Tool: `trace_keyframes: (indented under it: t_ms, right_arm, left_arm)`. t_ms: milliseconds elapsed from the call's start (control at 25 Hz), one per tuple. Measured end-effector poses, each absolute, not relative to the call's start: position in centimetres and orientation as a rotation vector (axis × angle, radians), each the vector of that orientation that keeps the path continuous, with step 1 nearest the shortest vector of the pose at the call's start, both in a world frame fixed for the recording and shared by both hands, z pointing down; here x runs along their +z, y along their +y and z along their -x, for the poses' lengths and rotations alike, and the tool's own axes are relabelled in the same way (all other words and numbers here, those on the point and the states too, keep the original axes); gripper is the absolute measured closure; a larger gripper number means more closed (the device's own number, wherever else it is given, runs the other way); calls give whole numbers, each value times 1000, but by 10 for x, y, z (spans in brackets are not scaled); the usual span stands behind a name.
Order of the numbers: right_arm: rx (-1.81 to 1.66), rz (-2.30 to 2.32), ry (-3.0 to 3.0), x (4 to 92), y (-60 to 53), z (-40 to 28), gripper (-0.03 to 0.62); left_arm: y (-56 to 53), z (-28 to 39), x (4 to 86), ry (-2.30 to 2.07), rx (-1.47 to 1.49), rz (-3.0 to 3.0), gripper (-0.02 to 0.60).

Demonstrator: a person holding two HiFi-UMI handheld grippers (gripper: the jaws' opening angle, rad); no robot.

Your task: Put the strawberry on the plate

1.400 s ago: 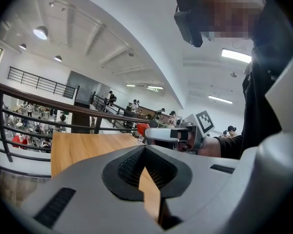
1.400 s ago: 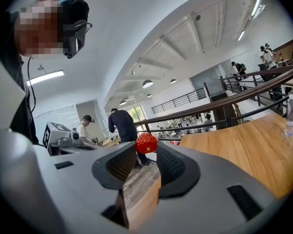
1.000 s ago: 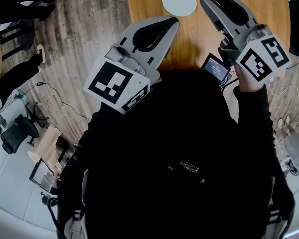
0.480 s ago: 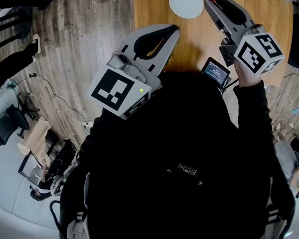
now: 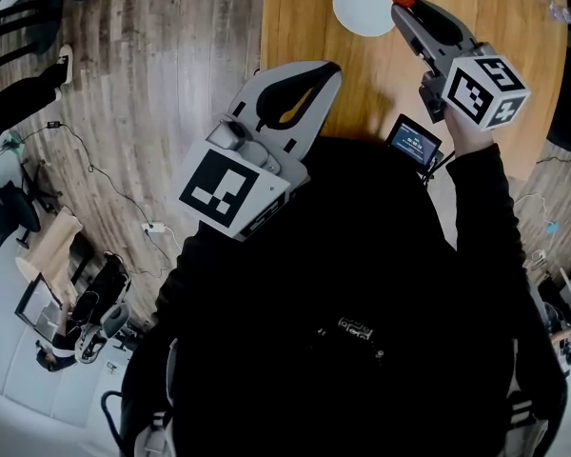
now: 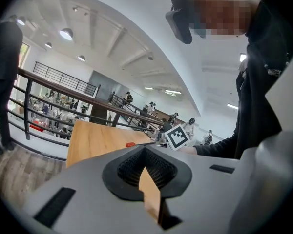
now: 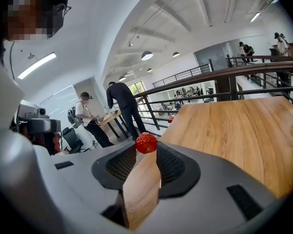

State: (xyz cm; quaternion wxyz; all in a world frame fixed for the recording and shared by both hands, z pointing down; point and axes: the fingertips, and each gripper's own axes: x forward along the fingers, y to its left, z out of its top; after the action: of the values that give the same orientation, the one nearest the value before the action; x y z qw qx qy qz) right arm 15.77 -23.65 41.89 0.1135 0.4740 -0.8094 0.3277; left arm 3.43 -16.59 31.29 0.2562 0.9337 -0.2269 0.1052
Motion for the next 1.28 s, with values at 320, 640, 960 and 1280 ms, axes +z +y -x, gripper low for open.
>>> trace_keyframes:
  t_ms: [320, 640, 960, 1280]
  right_arm:
    - [967, -1315, -2356, 440, -240, -155, 453]
    - [991, -1247, -2329, 471, -242, -160, 452]
    - [1004, -1222, -2293, 503, -228, -159, 453]
    - [1041, -1226, -2227, 538, -225, -174, 453]
  left_arm:
    - [-157, -35, 308, -676, 264, -2528, 583]
    - [-156, -38, 314, -754, 261, -2490, 583]
    - [-137, -35, 322, -768, 280, -2478, 583]
    - [-137, -40, 326, -764, 283, -2482, 583]
